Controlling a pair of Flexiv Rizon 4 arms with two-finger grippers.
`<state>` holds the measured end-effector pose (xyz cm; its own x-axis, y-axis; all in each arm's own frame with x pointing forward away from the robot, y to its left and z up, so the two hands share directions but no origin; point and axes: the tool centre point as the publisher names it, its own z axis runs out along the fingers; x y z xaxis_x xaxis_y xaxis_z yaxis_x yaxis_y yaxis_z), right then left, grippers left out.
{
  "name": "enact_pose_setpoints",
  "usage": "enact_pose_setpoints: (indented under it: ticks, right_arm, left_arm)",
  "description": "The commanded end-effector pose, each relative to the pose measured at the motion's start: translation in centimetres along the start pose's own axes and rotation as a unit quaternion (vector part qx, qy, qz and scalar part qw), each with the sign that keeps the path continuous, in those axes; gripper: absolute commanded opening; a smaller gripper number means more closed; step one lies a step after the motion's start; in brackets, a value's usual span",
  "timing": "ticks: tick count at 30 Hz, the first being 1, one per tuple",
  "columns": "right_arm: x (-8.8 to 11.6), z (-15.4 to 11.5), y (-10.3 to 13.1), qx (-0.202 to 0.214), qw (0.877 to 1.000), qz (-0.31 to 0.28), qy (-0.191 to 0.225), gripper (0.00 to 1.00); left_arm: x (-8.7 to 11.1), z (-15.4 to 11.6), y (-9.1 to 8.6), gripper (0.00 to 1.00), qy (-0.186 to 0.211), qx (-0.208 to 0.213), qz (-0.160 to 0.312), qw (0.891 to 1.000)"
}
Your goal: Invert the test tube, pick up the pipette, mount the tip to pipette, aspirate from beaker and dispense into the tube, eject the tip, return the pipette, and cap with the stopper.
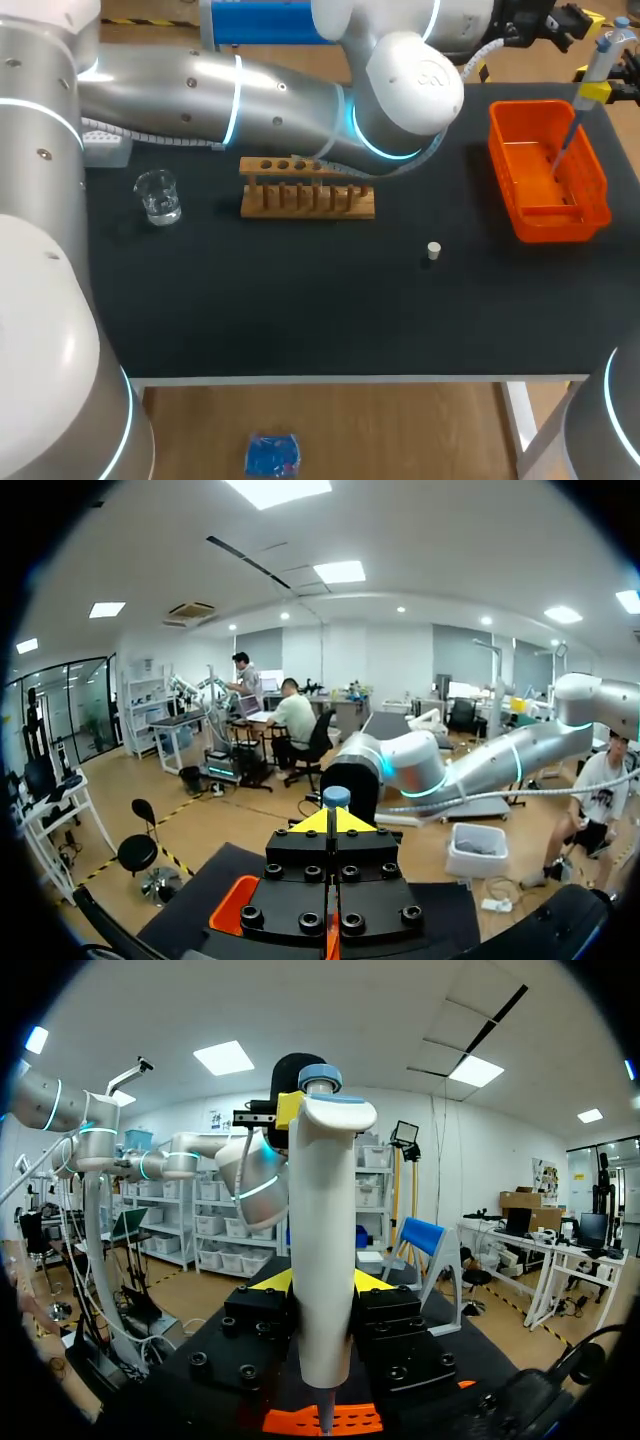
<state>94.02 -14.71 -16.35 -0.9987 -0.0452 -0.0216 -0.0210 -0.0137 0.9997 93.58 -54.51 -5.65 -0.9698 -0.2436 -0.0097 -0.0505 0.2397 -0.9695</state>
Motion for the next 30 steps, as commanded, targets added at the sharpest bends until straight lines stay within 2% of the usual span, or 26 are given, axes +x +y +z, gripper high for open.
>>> enact_pose_setpoints:
  ticks: [1,20,30]
  right_arm:
    - [-0.1,-0.2,0.0,0.0,1.0,0.0,0.003,0.0]
    - [-0.1,-0.2,0.0,0.0,1.0,0.0,0.003,0.0]
    - [-0.1,-0.2,0.0,0.0,1.0,0.0,0.003,0.0]
  left_arm:
    - [-0.7,0.2,0.2,0.0,0.018,0.009,0.007,1.0]
    - [-1.2,1.3,1.4,0.0,0.036,0.018,0.005,0.999]
    - [-1.0,1.5,1.1,0.0,0.048,0.031,0.008,0.998]
